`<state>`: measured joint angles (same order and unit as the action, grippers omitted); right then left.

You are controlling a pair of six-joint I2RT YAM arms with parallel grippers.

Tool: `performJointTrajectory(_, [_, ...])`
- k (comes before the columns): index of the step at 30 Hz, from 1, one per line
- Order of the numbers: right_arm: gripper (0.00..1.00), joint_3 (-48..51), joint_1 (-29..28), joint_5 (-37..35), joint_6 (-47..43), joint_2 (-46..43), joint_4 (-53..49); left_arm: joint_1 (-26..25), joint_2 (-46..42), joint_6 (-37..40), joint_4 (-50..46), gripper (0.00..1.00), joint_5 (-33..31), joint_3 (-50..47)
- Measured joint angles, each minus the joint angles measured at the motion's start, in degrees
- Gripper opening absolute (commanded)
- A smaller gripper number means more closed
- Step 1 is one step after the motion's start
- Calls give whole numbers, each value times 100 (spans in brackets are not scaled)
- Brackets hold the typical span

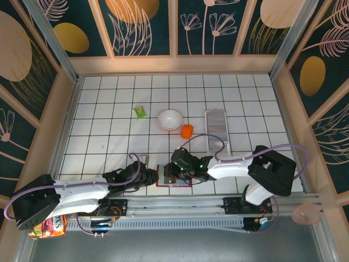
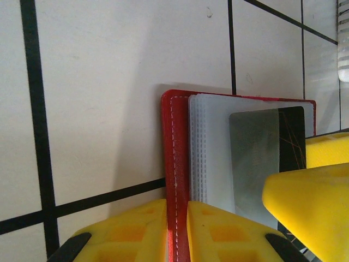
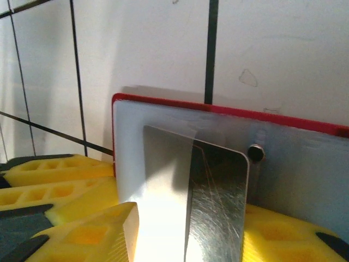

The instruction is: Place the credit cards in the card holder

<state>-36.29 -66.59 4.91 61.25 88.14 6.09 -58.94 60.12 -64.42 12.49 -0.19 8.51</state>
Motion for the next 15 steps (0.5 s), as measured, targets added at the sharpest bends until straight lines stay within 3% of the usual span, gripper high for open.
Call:
performJointTrajectory(7, [50,2,-28,-236,11,-374,-452,0,-13,-20,2,18,0,-9])
performJointTrajectory(15, [41,4,-28,-229,11,-341,-505,0,-13,-22,13,18,0,-13])
